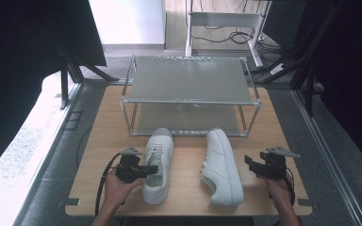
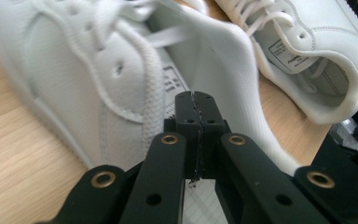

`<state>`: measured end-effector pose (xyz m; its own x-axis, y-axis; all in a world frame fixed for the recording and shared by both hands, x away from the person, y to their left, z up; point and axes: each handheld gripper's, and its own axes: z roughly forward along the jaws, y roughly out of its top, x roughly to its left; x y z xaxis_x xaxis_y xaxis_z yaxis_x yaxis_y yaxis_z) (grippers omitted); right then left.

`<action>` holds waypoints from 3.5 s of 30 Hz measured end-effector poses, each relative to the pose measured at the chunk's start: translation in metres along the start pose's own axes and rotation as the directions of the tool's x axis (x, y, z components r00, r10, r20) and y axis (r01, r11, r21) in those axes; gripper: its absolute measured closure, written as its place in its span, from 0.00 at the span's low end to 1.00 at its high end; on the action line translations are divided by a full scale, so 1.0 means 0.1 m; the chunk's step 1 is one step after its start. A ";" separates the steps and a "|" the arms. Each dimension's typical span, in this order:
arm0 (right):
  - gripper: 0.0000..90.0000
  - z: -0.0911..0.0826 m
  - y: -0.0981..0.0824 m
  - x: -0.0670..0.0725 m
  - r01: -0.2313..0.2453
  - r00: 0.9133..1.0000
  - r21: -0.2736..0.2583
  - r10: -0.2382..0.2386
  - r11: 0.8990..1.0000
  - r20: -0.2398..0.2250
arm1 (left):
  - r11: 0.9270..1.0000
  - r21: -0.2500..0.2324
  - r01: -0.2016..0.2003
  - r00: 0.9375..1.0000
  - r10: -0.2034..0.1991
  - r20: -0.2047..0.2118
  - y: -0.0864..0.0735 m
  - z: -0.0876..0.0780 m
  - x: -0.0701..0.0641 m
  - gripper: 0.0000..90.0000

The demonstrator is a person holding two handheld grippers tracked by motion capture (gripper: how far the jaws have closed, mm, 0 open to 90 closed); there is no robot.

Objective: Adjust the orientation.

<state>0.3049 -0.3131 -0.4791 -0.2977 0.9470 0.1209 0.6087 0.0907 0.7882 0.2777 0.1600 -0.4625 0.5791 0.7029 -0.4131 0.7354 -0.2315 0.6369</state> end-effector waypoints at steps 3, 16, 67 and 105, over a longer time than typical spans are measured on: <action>0.33 0.00 0.00 0.00 0.000 1.000 0.001 0.000 1.000 0.000 | 1.000 -0.011 0.013 1.000 -0.013 -0.005 -0.03 -0.05 0.05 1.00; 0.33 0.00 0.00 0.00 0.001 1.000 -0.002 -0.001 1.000 0.003 | 1.000 -0.006 0.020 1.000 -0.020 -0.009 -0.03 -0.15 0.14 1.00; 0.86 -0.33 0.31 0.73 0.143 0.939 -0.145 -0.181 0.979 -0.292 | 0.950 -0.305 -0.073 0.997 0.068 -0.029 0.15 -0.51 0.13 0.37; 1.00 -0.33 -0.13 1.36 0.436 0.829 -0.014 -0.408 0.900 -0.383 | 0.946 -0.323 0.029 1.000 -0.027 0.011 0.06 -0.56 0.24 0.41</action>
<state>0.2326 -0.1956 -0.4533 -0.7763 0.6303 0.0099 0.4078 0.4902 0.7703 0.2767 0.2136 -0.4319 0.5633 0.7010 -0.4374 0.5986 0.0186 0.8008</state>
